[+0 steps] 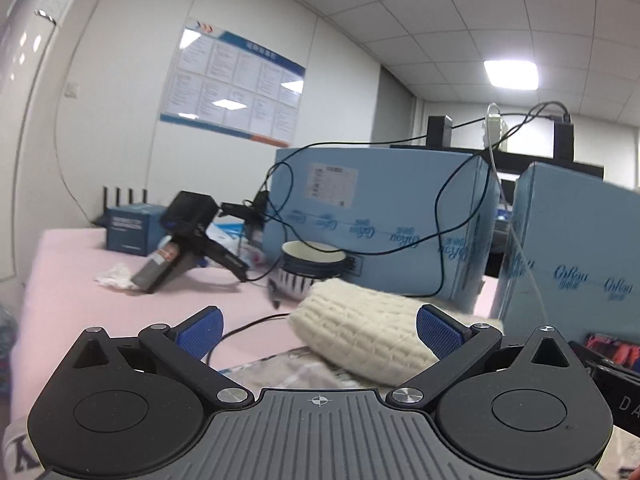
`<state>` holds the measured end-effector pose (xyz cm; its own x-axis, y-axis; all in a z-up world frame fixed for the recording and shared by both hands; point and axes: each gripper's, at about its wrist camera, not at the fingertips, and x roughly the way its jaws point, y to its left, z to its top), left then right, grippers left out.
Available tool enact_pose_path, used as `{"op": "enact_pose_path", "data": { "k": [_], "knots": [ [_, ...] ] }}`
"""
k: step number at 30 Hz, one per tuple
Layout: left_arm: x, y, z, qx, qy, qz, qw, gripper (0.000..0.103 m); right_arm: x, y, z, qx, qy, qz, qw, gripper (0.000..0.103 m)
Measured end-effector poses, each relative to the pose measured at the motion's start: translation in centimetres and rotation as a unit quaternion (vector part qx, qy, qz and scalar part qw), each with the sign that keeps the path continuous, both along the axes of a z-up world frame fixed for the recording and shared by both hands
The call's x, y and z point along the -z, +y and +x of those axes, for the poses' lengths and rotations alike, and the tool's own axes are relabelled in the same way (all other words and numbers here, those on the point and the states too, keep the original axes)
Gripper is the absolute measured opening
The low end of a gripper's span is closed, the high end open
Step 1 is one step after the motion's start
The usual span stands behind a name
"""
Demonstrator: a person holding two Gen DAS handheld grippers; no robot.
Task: Fold clothes
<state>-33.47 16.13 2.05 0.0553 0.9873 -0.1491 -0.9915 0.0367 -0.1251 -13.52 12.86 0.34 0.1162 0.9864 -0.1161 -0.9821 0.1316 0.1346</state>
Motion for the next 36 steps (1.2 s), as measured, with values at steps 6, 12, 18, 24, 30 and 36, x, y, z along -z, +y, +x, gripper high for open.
{"op": "enact_pose_path", "data": {
  "k": [6, 12, 18, 24, 30, 36],
  "knots": [
    [0.9, -0.9, 1.8, 0.001, 0.048, 0.019, 0.9987, 0.103, 0.0, -0.8, -0.4, -0.016, -0.021, 0.017, 0.999, 0.103],
    [0.9, -1.3, 2.2, -0.023, 0.064, 0.038, 0.9969, 0.103, 0.0, -1.2, -0.8, -0.017, -0.033, 0.027, 0.999, 0.103],
    [0.8, -1.8, 2.6, -0.033, 0.073, 0.055, 0.9953, 0.103, 0.0, -1.3, -1.5, -0.022, -0.052, 0.035, 0.998, 0.103],
    [0.8, -1.9, 2.6, -0.034, 0.070, 0.059, 0.9952, 0.103, 0.1, -1.2, -1.2, -0.022, -0.042, 0.029, 0.998, 0.103],
    [0.8, -2.4, 2.6, -0.051, 0.070, 0.071, 0.9937, 0.103, 0.2, -1.1, -0.8, -0.022, -0.032, 0.024, 0.999, 0.103],
    [0.8, -2.5, 2.1, -0.067, 0.060, 0.072, 0.9934, 0.103, 0.2, -1.2, -0.8, -0.021, -0.032, 0.026, 0.999, 0.103]
  ]
}}
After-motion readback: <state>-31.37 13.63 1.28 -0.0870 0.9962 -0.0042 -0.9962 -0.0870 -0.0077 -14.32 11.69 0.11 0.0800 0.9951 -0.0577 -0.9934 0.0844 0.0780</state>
